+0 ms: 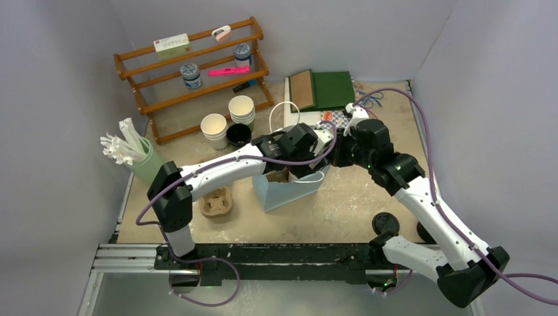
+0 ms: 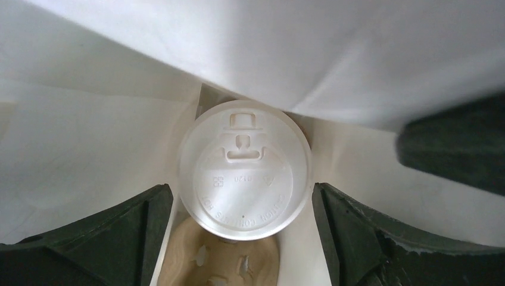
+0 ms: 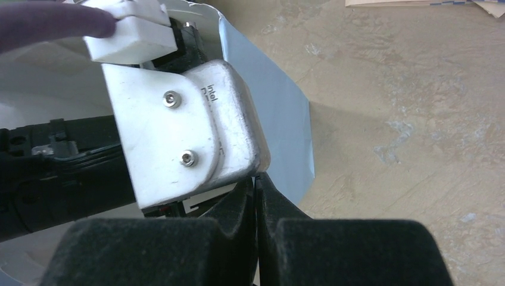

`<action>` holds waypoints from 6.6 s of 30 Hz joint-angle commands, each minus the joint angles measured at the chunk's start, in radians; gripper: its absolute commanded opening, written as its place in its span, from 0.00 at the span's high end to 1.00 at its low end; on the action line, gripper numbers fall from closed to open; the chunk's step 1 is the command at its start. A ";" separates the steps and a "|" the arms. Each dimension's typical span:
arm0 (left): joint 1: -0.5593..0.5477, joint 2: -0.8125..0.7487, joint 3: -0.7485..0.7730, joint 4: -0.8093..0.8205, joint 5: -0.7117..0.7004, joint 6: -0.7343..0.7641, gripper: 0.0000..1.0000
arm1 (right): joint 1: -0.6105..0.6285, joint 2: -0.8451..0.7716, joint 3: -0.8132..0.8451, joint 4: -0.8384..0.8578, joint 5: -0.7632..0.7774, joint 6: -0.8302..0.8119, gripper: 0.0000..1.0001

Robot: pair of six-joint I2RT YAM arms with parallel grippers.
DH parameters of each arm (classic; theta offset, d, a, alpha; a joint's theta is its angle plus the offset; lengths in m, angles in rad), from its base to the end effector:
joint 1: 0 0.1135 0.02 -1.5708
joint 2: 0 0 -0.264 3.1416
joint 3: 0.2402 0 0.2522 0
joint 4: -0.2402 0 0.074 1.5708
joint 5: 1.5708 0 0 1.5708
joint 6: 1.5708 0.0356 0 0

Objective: Pack the takeout coffee
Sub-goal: Place the coffee cup on the cup tray, then pick up the coffee cup.

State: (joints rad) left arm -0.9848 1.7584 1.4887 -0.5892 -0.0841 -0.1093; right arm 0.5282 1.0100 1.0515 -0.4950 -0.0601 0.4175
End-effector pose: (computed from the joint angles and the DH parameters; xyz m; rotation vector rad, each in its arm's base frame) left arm 0.2197 -0.3256 0.2825 1.0096 2.2480 -0.3880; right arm 0.1892 0.1129 0.3592 -0.1545 2.0809 0.6497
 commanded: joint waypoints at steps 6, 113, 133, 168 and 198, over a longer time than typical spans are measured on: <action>0.007 -0.018 0.156 -0.013 0.029 0.002 0.06 | 0.008 0.033 -0.004 -0.032 -0.024 -0.013 0.97; 0.721 0.108 0.415 -0.211 -0.161 -0.548 0.54 | -0.043 0.188 0.455 0.051 0.227 -0.186 0.23; 0.721 0.225 0.472 -0.220 -0.215 -0.563 0.67 | -0.043 0.183 0.426 0.050 0.204 -0.176 0.22; 0.721 0.151 0.488 -0.235 -0.164 -0.593 1.00 | -0.043 0.216 0.457 0.081 0.153 -0.233 0.21; 0.797 0.036 0.323 -0.082 0.055 -0.655 1.00 | -0.042 0.660 0.871 0.154 -0.107 -0.018 0.32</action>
State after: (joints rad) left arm -0.2039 1.8622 1.8278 -0.7570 -0.1135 -0.7250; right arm 0.4877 1.7245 1.9064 -0.3603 -0.1551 0.3935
